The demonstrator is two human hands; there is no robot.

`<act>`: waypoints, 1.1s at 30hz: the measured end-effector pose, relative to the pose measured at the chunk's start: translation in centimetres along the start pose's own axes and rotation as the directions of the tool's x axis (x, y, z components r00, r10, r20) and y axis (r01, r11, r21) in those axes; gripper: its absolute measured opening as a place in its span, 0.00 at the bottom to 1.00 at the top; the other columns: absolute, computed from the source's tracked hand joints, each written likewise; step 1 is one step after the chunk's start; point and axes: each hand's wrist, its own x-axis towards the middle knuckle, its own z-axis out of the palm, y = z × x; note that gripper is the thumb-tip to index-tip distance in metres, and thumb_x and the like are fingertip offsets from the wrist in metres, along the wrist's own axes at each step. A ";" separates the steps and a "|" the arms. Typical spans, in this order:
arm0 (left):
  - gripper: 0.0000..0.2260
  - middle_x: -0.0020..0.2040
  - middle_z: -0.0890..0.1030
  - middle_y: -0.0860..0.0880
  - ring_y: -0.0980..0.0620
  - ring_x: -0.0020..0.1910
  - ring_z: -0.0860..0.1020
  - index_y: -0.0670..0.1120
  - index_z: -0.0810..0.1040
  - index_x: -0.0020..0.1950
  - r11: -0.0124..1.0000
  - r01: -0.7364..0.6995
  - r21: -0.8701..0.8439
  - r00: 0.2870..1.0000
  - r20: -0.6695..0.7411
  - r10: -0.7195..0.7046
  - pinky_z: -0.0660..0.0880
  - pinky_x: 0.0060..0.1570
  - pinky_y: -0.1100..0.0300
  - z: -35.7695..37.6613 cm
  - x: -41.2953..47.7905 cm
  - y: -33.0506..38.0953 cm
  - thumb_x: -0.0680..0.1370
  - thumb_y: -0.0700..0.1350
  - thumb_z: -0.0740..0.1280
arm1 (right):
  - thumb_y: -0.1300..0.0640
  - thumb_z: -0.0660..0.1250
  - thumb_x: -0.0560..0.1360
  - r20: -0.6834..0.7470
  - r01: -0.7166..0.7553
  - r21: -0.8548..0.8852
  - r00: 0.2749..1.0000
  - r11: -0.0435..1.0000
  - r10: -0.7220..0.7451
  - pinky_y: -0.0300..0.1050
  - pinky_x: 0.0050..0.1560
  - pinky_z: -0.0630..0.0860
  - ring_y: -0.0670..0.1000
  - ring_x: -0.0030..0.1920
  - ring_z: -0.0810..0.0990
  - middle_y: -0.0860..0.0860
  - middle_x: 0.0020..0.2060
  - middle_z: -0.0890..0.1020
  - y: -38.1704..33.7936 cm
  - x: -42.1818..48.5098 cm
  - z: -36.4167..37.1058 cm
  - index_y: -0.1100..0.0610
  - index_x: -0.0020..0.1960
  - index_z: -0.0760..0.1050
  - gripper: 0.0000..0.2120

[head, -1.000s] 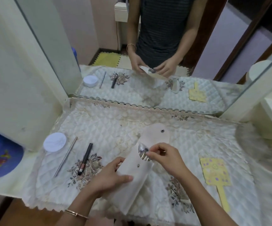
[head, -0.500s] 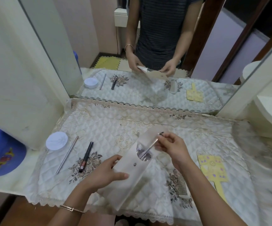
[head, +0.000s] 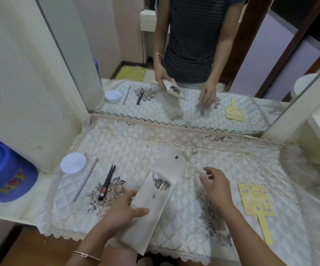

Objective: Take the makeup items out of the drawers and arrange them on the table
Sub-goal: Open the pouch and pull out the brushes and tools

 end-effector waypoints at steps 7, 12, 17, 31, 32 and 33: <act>0.17 0.47 0.84 0.49 0.56 0.41 0.83 0.49 0.77 0.52 0.999 -0.038 -0.011 0.995 0.095 0.039 0.76 0.40 0.63 1.2 0.1 0.5 0.66 0.41 0.76 | 0.55 0.77 0.63 0.320 0.055 0.158 0.942 0.986 -0.103 0.31 0.37 0.68 0.42 0.33 0.71 0.46 0.33 0.74 -4.0 -2.2 2.0 0.47 0.35 0.76 0.09; 0.18 0.48 0.84 0.49 0.56 0.42 0.82 0.49 0.76 0.54 0.997 -0.075 0.012 0.989 0.126 0.073 0.78 0.39 0.65 1.0 0.2 1.0 0.66 0.42 0.75 | 0.57 0.76 0.65 0.290 0.012 0.242 0.953 0.970 -0.085 0.36 0.40 0.69 0.45 0.34 0.69 0.47 0.34 0.71 -3.2 -2.0 2.6 0.47 0.33 0.75 0.10; 0.17 0.50 0.83 0.49 0.54 0.41 0.83 0.49 0.76 0.55 0.997 -0.075 -0.011 0.988 0.136 0.076 0.77 0.38 0.65 0.7 0.4 1.3 0.69 0.40 0.74 | 0.62 0.71 0.70 0.268 -0.070 0.421 0.962 0.904 -0.050 0.29 0.33 0.69 0.47 0.33 0.72 0.54 0.32 0.77 -3.2 -1.0 1.9 0.62 0.39 0.77 0.04; 0.17 0.49 0.81 0.50 0.52 0.44 0.81 0.50 0.75 0.53 1.000 -0.012 -0.012 0.998 -0.062 0.011 0.75 0.38 0.61 -0.3 -0.1 -0.1 0.68 0.41 0.74 | 0.62 0.67 0.73 0.156 -0.090 0.292 0.987 0.952 0.045 0.36 0.41 0.74 0.52 0.42 0.77 0.50 0.36 0.78 1.2 1.6 -0.5 0.53 0.43 0.76 0.05; 0.17 0.49 0.81 0.51 0.53 0.44 0.81 0.50 0.75 0.54 1.000 -0.015 -0.004 0.998 -0.065 0.014 0.74 0.37 0.63 -0.3 -0.1 -0.1 0.68 0.41 0.75 | 0.61 0.68 0.73 0.182 -0.079 0.173 0.982 0.982 0.047 0.35 0.44 0.72 0.51 0.45 0.76 0.49 0.40 0.78 1.4 1.3 0.2 0.53 0.47 0.77 0.05; 0.18 0.49 0.81 0.51 0.54 0.44 0.80 0.50 0.75 0.53 1.000 -0.015 0.010 0.998 -0.066 0.016 0.74 0.37 0.63 -0.2 -0.2 -0.1 0.67 0.42 0.75 | 0.60 0.68 0.72 0.183 -0.037 0.045 0.983 0.998 0.028 0.36 0.49 0.71 0.50 0.48 0.74 0.49 0.45 0.77 1.5 1.0 0.9 0.54 0.52 0.77 0.09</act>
